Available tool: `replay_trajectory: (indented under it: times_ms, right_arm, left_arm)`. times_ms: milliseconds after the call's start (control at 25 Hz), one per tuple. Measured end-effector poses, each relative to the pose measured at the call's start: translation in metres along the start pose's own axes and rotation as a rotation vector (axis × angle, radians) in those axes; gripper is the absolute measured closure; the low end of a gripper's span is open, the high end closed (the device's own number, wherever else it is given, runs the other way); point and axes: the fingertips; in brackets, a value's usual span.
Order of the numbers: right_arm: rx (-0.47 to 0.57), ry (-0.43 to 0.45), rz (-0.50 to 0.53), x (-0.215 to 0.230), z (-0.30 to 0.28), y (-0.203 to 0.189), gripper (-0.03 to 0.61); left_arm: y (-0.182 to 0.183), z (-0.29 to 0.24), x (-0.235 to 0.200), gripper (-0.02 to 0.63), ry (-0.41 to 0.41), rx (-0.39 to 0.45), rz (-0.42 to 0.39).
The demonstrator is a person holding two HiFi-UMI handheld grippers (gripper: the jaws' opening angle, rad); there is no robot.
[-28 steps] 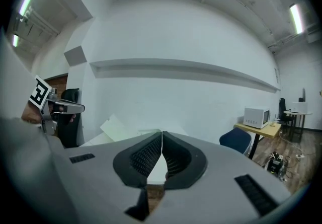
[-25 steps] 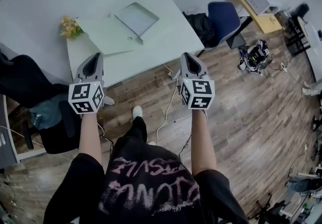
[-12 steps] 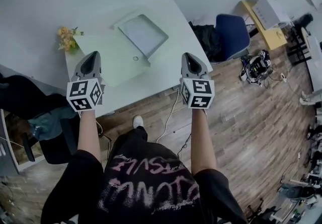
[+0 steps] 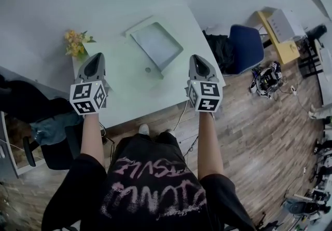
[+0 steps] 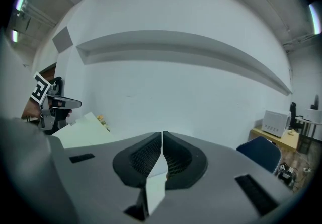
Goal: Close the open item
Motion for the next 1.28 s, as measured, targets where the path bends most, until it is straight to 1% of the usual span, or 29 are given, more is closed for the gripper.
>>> replay_trajectory:
  times_ms: [240, 400, 560, 640, 760, 880, 920, 960, 1120, 1280]
  right_arm:
    - [0.011, 0.087, 0.022, -0.020, -0.023, 0.006, 0.560]
    - [0.018, 0.193, 0.045, -0.044, -0.044, 0.012, 0.560]
    - [0.027, 0.315, 0.072, -0.081, -0.069, 0.016, 0.560]
    - [0.026, 0.361, 0.087, -0.098, -0.076, 0.017, 0.560]
    - [0.022, 0.409, 0.094, -0.112, -0.083, 0.018, 0.560]
    - [0.010, 0.430, 0.102, -0.116, -0.086, 0.014, 0.560]
    - [0.004, 0.433, 0.104, -0.116, -0.087, 0.011, 0.560]
    - [-0.002, 0.434, 0.105, -0.116, -0.087, 0.008, 0.560]
    - [-0.024, 0.424, 0.104, -0.108, -0.087, -0.002, 0.560]
    - [-0.042, 0.402, 0.096, -0.098, -0.088, -0.012, 0.560]
  left_arm:
    - [-0.006, 0.014, -0.018, 0.612, 0.083, -0.003, 0.019]
    - [-0.012, 0.034, -0.029, 0.612, 0.165, -0.015, 0.031]
    - [-0.019, 0.059, -0.045, 0.612, 0.258, -0.025, 0.044]
    - [-0.023, 0.067, -0.050, 0.612, 0.286, -0.028, 0.058]
    - [-0.026, 0.073, -0.048, 0.612, 0.302, -0.029, 0.078]
    - [-0.035, 0.071, -0.040, 0.605, 0.285, -0.038, 0.087]
    - [-0.039, 0.070, -0.037, 0.574, 0.278, -0.047, 0.082]
    - [-0.044, 0.068, -0.035, 0.558, 0.273, -0.060, 0.076]
    - [-0.062, 0.068, -0.040, 0.552, 0.291, -0.112, 0.060]
    - [-0.083, 0.061, -0.042, 0.538, 0.276, -0.155, 0.080]
Point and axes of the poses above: the fingertips, and each gripper's own axes: z backward along the fingers, x to its right, y out of its top, and after that the axes turned 1 degree about z, right-handed
